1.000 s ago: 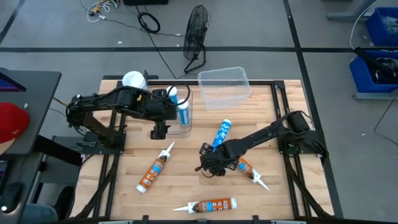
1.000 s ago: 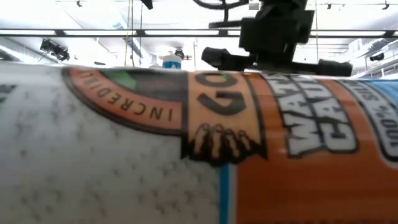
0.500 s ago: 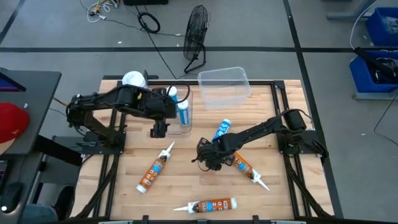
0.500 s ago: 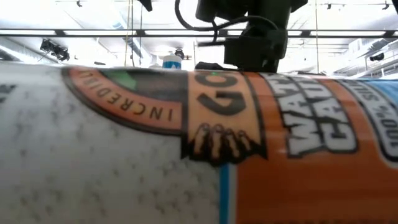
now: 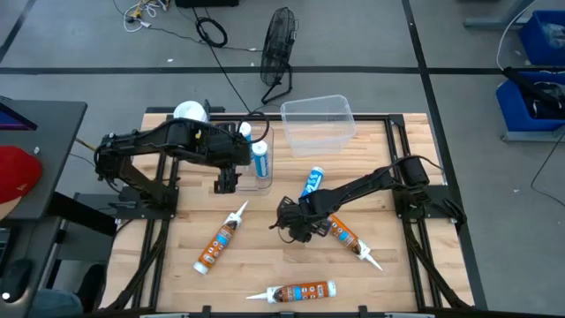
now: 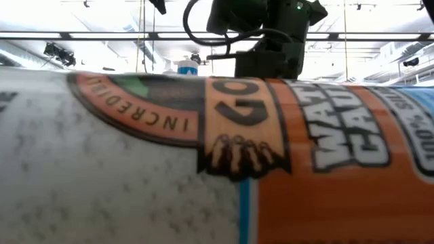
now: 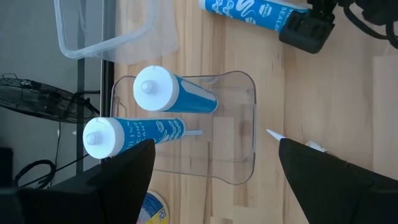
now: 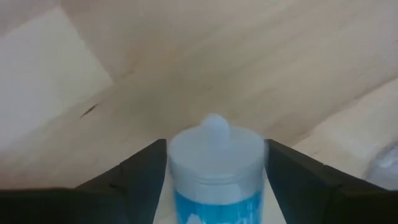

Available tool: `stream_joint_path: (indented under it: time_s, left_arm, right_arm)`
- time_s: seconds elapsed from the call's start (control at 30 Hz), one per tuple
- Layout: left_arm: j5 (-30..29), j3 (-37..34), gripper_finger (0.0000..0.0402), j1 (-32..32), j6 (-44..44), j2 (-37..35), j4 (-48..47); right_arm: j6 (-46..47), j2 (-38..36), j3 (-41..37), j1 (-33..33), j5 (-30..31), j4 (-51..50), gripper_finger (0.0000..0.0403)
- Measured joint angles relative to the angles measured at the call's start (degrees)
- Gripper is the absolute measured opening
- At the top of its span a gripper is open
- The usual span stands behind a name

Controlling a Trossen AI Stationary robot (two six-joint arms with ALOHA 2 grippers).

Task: Pick & place silicon tubes, Sealant and Lysol wipes
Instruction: Put the blue sealant into the transparent bin

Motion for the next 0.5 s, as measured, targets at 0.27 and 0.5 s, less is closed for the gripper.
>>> stream_joint_path:
  time_s: [0.27, 0.5]
  left_arm:
    - [0.02, -0.02, 0.0348, 0.00, -0.02, -0.01, 0.02]
    - [0.02, -0.02, 0.0348, 0.00, -0.03, 0.00, 0.02]
  right_arm:
    - [-0.60, 0.05, -0.04, -0.19, 0.39, -0.69, 0.0235]
    - [-0.40, 0.03, -0.04, 0.11, 4.36, 0.41, 0.0227]
